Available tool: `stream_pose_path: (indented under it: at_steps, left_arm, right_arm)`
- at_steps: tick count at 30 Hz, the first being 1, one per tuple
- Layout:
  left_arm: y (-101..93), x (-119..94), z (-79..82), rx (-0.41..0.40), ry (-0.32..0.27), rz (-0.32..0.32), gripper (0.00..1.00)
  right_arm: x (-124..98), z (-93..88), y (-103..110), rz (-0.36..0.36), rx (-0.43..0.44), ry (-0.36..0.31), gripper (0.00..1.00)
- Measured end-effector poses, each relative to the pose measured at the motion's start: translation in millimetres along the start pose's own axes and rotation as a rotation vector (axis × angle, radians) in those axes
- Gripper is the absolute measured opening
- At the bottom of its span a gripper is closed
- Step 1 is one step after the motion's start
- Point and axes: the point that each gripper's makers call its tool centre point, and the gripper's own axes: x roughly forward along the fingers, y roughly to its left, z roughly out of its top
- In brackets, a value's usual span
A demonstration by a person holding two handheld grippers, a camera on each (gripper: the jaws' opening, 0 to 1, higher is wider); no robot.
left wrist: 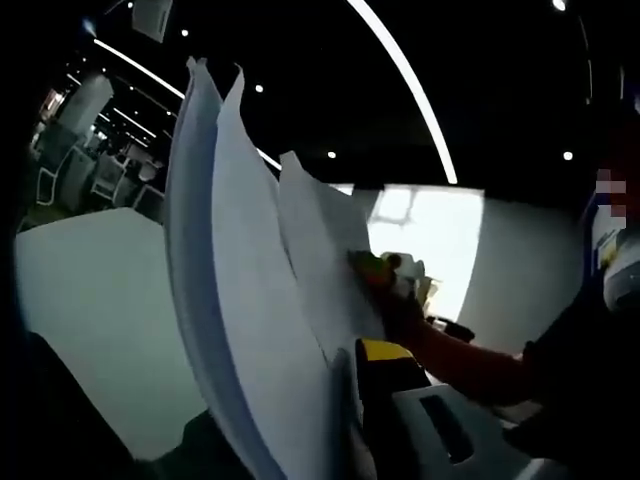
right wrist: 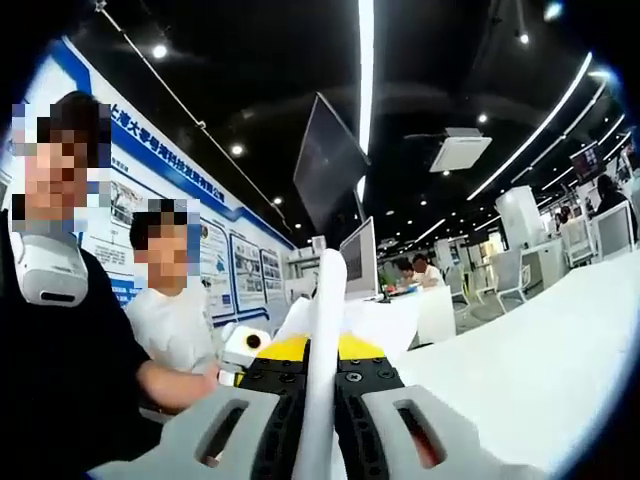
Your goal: Organize the stack of printing papers by aligning and flattening the scattered papers on the table
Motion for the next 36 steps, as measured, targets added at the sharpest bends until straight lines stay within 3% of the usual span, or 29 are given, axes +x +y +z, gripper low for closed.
stream_pose_path:
  at_steps: [36]
  left_arm:
    - [-6.4, 1.0, -4.1, 0.006, 0.005, 0.001, 0.14]
  right_arm:
    - [14.2, -7.0, 4.5, 0.015, 0.023, 0.003, 0.05]
